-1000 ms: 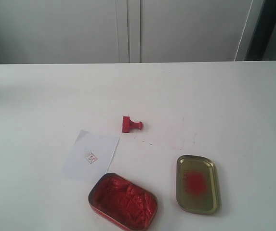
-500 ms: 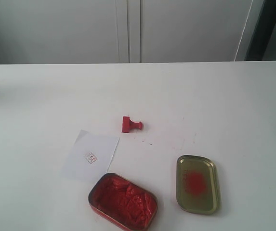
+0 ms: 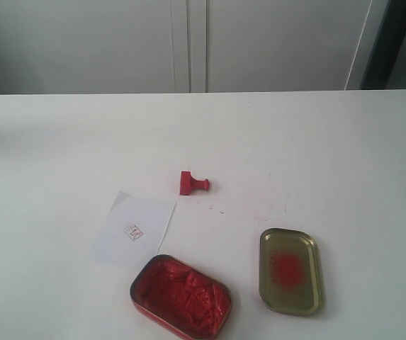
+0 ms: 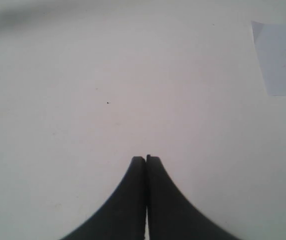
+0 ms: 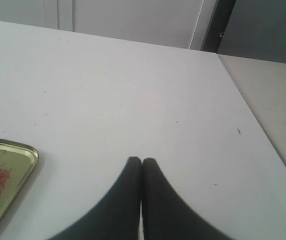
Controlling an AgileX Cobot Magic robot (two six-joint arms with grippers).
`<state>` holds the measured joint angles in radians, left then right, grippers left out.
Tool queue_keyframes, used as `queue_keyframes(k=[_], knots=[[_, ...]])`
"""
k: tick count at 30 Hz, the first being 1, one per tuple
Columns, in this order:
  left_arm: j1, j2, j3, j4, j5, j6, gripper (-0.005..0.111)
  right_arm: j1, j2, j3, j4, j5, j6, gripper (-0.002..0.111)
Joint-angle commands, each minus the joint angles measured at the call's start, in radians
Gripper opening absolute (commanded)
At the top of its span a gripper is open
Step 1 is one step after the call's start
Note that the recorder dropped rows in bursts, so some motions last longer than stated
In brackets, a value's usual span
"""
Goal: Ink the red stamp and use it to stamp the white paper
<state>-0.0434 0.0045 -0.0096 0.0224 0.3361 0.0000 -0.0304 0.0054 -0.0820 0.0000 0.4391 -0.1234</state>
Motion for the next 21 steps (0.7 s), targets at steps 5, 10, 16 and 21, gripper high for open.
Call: queue_keyframes(k=[5,10,16,21], knots=[[0.000,-0.005,0.010,0.001,0.017,0.000,0.000,0.001,-0.005,0.013,0.000,-0.024,-0.005,0.000],[0.000,-0.005,0.010,0.001,0.017,0.000,0.000,0.001,-0.005,0.013,0.000,-0.024,-0.005,0.000],[0.000,-0.005,0.010,0.001,0.017,0.000,0.000,0.001,-0.005,0.013,0.000,-0.024,-0.005,0.000],[0.000,-0.005,0.010,0.001,0.017,0.000,0.000,0.001,-0.005,0.013,0.000,-0.026,0.005,0.000]])
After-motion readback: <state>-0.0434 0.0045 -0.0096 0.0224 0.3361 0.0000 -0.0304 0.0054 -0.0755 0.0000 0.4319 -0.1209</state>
